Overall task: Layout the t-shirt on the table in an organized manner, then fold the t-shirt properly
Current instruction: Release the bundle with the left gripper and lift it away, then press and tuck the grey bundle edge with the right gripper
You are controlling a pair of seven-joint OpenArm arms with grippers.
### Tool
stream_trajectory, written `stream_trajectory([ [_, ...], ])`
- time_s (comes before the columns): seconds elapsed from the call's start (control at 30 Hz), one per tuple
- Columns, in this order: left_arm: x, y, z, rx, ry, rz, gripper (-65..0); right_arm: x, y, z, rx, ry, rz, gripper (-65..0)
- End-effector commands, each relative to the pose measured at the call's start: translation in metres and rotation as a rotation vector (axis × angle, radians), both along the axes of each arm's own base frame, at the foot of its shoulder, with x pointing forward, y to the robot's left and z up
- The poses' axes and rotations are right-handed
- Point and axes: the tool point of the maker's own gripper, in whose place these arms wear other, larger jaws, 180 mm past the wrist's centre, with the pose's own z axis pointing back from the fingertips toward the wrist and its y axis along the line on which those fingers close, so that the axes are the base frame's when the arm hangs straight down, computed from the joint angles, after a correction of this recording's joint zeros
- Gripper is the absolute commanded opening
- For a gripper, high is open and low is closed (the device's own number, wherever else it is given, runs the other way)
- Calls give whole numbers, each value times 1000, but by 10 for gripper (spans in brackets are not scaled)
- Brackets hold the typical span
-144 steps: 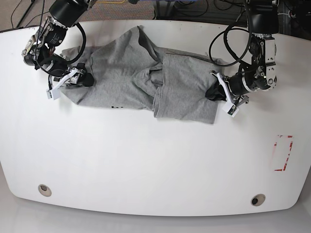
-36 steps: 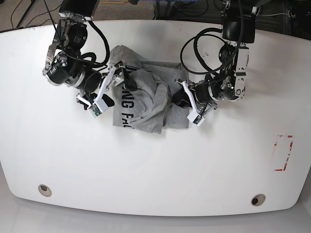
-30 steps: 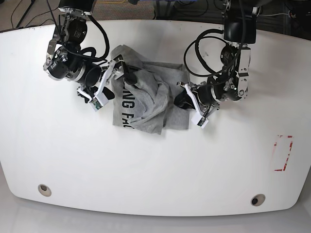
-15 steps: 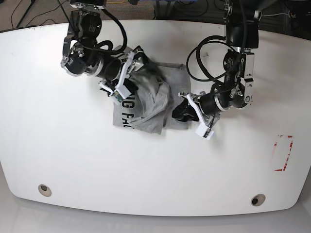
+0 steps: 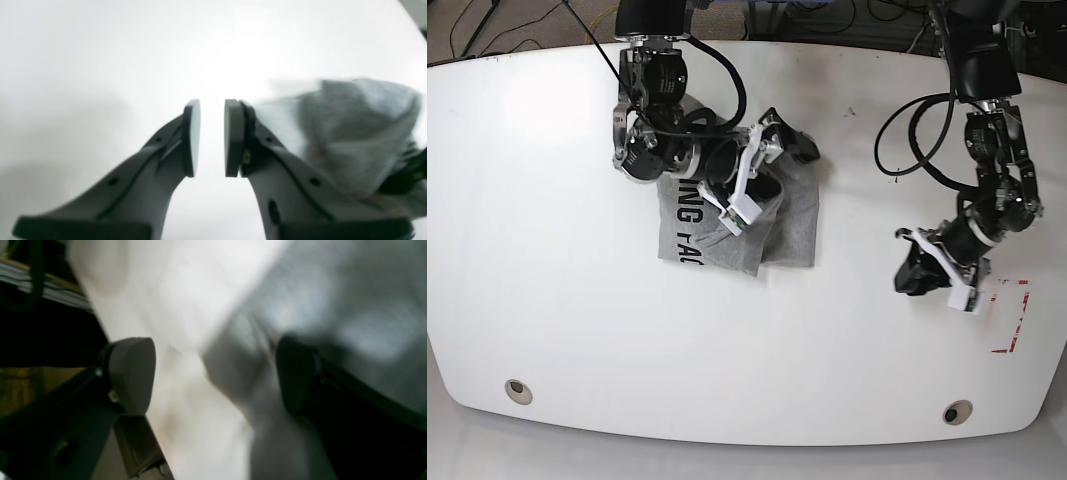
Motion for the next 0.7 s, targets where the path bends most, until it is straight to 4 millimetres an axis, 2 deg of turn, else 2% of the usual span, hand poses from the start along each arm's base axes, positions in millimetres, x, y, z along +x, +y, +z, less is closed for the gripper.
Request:
stream_trajectory([
  [0.0,4,22,26,22,-77,24,-529,19,5,30,52,-93,-9,-113],
  [0.13,-1,49,29,66,-76,62,-529,30,-1,41,41,-140,-24,-113],
  [0.27,-7,67,28,86,-67,95,-529,36,-26,34,-5,-140,-62,-113],
  [0.43,-18,73,16,85,-33,113,-529,40,-58,24,-80,-142,-89,-113],
  [0.67,-28,72,2,84,2,112,-529,48,-104,20,-164,-155,-157,-113],
])
